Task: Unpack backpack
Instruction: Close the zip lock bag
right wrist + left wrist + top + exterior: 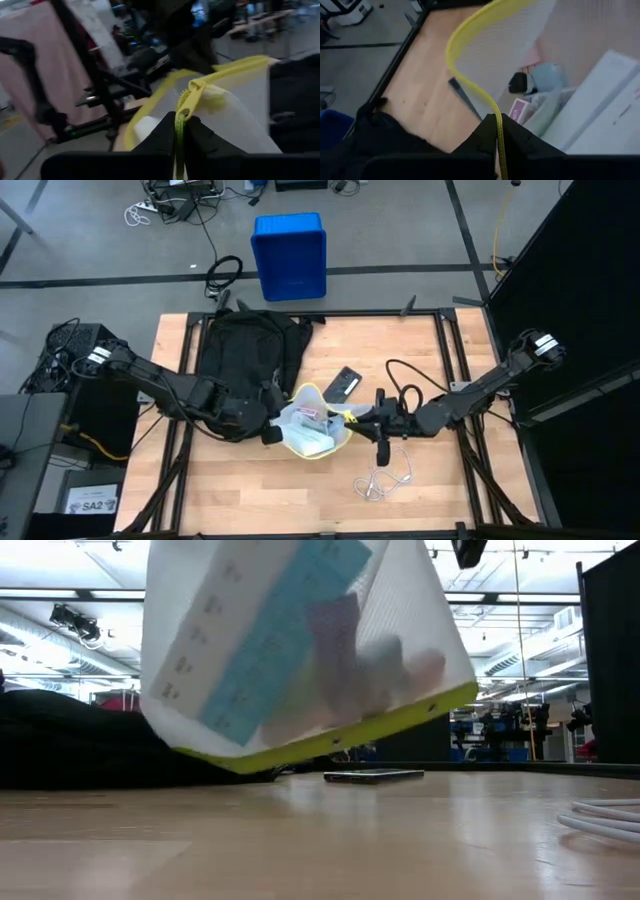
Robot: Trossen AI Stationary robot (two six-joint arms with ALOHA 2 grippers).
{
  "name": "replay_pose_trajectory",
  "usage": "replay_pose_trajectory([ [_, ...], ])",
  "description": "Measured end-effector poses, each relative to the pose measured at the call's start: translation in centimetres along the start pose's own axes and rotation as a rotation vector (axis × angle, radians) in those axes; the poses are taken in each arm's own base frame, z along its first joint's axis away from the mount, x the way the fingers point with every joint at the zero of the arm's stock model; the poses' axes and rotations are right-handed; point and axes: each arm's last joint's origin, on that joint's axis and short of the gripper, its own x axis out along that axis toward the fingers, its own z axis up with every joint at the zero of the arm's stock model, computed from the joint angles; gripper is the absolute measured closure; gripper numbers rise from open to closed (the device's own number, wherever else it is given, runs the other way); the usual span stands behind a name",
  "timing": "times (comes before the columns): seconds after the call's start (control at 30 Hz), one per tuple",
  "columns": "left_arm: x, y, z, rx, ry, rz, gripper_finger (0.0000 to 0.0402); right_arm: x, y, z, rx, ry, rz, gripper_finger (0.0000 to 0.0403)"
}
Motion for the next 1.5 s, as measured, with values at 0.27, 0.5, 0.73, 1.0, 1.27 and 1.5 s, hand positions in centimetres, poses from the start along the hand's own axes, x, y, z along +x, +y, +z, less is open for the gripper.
replay_pose_trajectory([
  [0.27, -0.1, 0.1, 0.0, 0.012, 0.005, 0.002, 0.0391, 0.6, -1.9, -1.3, 0.017, 0.098, -0.165, 0.0403],
  [0.5, -0.1, 0.1, 0.1, 0.1, -0.005, 0.017, 0.0327, 0.8, -2.1, -1.1, 0.027, 0.093, -0.155, 0.0403],
  [0.73, -0.6, -0.2, 1.4, 0.08, -0.092, -0.024, 0.0244, 0.9, -2.0, -1.0, 0.036, 0.085, -0.143, 0.0403],
  [1.0, -0.4, -2.0, 3.0, 0.125, -0.245, -0.15, 0.0203, 0.9, -2.0, -1.0, 0.038, 0.088, -0.132, 0.0403],
  [1.27, 3.6, -4.2, 3.0, 0.216, -0.261, -0.117, 0.0202, 0.9, -2.0, -1.0, 0.039, 0.09, -0.125, 0.0403],
  [1.5, 4.8, -4.3, 4.1, 0.249, -0.379, -0.078, 0.0202, 0.9, -2.0, -1.0, 0.039, 0.094, -0.117, 0.0403],
])
